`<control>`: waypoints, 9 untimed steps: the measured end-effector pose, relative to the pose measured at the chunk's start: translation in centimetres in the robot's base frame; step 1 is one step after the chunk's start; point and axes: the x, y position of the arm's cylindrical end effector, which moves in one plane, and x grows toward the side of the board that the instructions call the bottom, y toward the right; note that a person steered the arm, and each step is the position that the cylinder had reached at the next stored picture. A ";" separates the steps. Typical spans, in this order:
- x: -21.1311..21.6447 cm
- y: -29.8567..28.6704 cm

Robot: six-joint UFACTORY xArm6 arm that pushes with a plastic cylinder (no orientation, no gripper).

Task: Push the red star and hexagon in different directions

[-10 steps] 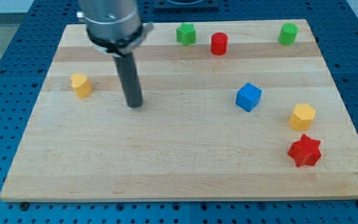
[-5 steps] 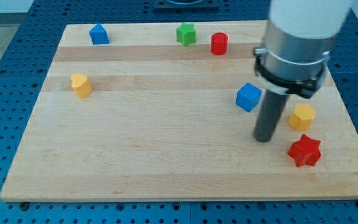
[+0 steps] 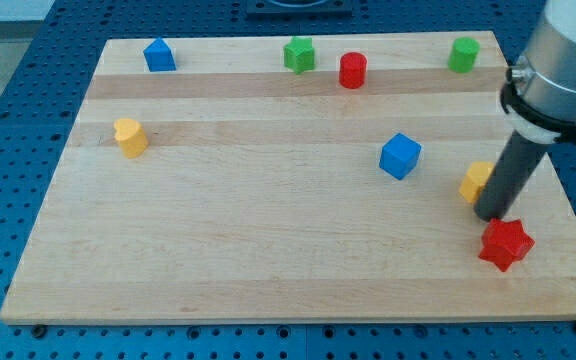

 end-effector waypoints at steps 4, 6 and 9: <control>-1.0 0.2; -3.5 0.8; -7.0 1.6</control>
